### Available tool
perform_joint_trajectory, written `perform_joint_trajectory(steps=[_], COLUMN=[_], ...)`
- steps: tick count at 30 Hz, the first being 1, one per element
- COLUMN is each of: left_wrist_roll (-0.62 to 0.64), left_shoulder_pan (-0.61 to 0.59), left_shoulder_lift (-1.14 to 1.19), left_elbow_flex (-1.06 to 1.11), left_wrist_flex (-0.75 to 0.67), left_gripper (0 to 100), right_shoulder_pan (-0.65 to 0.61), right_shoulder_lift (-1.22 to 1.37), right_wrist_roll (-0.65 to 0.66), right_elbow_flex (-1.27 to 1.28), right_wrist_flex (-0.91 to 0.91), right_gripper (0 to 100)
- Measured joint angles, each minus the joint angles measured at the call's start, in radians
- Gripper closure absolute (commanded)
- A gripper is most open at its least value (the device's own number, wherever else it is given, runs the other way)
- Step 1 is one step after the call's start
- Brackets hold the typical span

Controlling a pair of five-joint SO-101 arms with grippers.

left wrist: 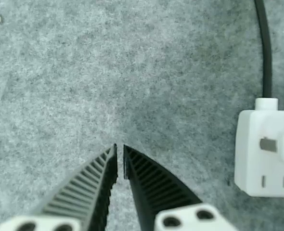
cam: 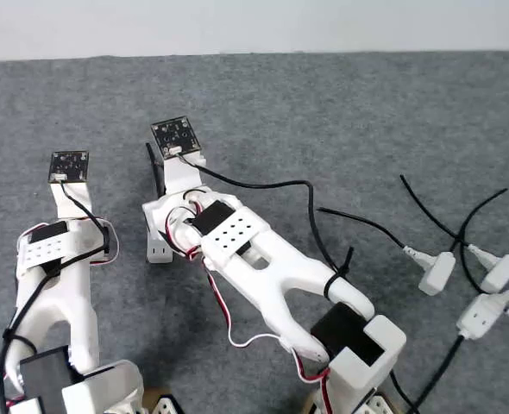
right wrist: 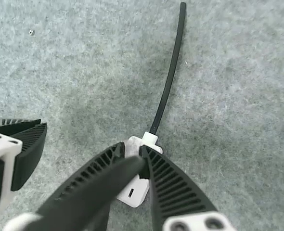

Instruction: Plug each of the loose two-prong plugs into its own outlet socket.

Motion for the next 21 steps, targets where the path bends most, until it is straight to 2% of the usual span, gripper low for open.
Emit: perform_joint_trajectory(steps=[21], left_wrist_roll=[0.0], left_shoulder_pan=[-0.028], left_shoulder_lift=[0.0], left_elbow_flex=[0.0], left_wrist_flex=[0.0], left_gripper=[99], right_shoulder_pan=[0.006], right_shoulder_lift=[0.005], right_wrist_roll=[0.072], right_elbow_flex=[0.0], right_wrist_flex=[-0.002], right_gripper=[99.1])
